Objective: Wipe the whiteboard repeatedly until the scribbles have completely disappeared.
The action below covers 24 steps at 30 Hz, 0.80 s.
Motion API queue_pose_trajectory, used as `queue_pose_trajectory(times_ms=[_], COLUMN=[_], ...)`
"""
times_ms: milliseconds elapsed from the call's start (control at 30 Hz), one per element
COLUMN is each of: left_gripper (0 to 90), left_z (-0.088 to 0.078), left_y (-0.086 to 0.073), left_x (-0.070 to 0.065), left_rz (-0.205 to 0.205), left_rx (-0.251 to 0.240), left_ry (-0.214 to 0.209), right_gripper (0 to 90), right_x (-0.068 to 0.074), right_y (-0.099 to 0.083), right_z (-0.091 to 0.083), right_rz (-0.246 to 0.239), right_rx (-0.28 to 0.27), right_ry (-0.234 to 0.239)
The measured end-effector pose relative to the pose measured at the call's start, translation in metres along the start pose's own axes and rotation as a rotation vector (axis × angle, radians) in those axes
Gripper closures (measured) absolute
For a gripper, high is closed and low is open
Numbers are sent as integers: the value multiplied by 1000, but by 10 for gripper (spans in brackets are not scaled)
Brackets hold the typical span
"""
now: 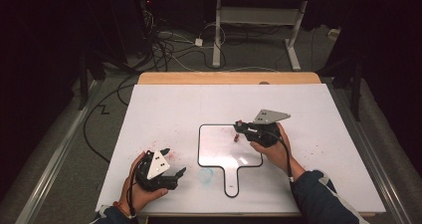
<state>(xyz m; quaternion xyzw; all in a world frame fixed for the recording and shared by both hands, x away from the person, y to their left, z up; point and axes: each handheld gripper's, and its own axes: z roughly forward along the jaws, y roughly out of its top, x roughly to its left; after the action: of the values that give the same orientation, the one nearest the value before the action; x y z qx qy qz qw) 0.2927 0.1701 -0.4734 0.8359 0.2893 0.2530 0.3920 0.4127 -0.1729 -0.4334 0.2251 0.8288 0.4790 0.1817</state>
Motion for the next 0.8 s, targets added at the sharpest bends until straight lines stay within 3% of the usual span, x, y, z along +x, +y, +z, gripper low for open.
queue_pose_trajectory(times_ms=[133,300,433,500,700,800], left_gripper=[191,191,191,191,191,191], left_z=[-1,-2,-2,-1,-2,-2], left_y=[-1,-1,-1,-1,0,-1], left_x=[1,1,1,1,1,1], left_rz=[-3,-1,-1,0,0,-1], left_rx=[-3,-5,-3,-3,-6,-7], left_ry=[1,3,0,0,1,1], right_gripper=[813,813,813,812,813,813], right_x=[7,-5,-15,-14,1,5], right_y=[5,5,3,3,7,8], right_z=[5,3,1,3,11,14], right_rz=[-37,-82,-73,-61,-5,-3], right_rx=[12,49,60,54,15,14], right_ry=[2,-132,-203,-204,-89,-79])
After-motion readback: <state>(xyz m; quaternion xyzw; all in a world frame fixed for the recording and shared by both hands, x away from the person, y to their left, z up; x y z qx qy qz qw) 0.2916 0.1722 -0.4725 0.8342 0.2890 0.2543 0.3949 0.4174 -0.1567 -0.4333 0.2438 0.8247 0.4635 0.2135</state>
